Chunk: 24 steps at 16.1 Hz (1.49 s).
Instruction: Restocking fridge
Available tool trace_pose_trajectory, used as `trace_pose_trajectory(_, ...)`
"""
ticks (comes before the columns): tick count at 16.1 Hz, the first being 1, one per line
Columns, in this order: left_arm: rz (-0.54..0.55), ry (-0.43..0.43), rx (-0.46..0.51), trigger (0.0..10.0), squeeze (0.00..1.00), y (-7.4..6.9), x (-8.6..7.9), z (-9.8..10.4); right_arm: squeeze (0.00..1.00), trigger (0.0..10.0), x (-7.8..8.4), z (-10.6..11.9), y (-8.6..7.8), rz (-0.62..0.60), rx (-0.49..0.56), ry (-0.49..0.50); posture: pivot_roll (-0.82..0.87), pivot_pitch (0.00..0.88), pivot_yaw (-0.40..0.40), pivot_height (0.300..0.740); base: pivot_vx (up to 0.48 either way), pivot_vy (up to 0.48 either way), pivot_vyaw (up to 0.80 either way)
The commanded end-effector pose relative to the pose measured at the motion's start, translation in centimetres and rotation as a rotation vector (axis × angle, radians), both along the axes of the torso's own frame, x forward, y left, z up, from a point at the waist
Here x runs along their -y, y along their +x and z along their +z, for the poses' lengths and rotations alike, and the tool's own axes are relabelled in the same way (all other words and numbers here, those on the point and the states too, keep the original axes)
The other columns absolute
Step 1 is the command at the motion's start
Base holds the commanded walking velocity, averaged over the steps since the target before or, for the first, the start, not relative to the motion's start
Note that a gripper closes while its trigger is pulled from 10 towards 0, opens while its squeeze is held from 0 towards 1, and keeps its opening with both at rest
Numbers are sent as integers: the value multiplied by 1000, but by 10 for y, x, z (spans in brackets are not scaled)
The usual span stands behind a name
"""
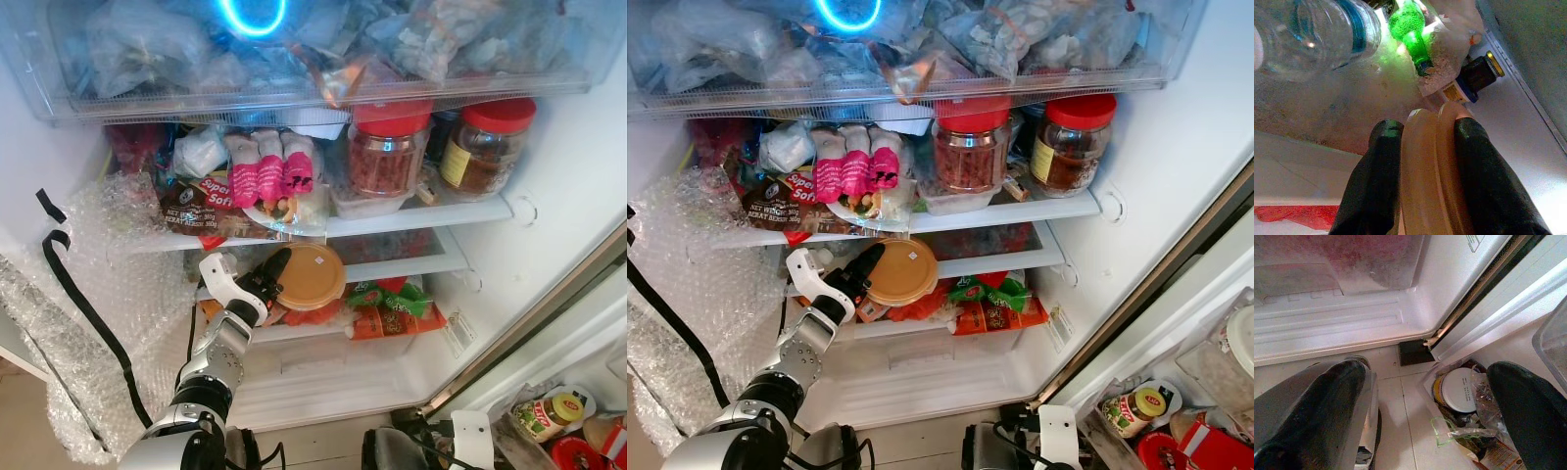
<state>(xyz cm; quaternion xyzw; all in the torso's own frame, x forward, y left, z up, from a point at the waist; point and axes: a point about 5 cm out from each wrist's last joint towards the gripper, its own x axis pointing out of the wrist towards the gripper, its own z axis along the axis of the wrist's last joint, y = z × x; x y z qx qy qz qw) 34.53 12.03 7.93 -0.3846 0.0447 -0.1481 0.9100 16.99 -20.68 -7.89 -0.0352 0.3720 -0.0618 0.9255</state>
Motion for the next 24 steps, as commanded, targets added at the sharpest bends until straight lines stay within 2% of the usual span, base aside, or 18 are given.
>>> trace_pose_trajectory(1, 2, 9, 3, 10000, 0, 2, 0, 2, 0, 10000, 0, -6, -12, -8, -46, 6, -191, 85, -9, 640, 0, 0, 0)
trace_pose_trajectory(3, 189, -29, -93, 10000, 0, 13, -14, 3, 0, 10000, -1, -6, -13, -2, -39, 7, -204, 89, -10, 640, 0, 0, 0)
trace_pose_trajectory(11, 194, -30, -101, 10000, 0, 14, -12, 2, 0, 10000, -3, -6, -12, 4, -36, 11, -205, 83, -10, 640, 0, 0, 0)
trace_pose_trajectory(18, 318, -26, -157, 10000, 0, 14, -23, 0, 0, 10000, -3, -7, -15, 3, -39, 12, -212, 94, -11, 640, 0, 0, 0)
trace_pose_trajectory(23, 320, -19, -155, 10000, 0, 15, -22, 1, 0, 10000, -5, -6, -13, 9, -34, 18, -208, 97, -12, 640, 0, 0, 0)
trace_pose_trajectory(24, 319, -19, -156, 10000, 1000, 15, -22, 1, 0, 10000, -5, -6, -13, 8, -34, 19, -209, 97, -11, 640, 0, 0, 0)
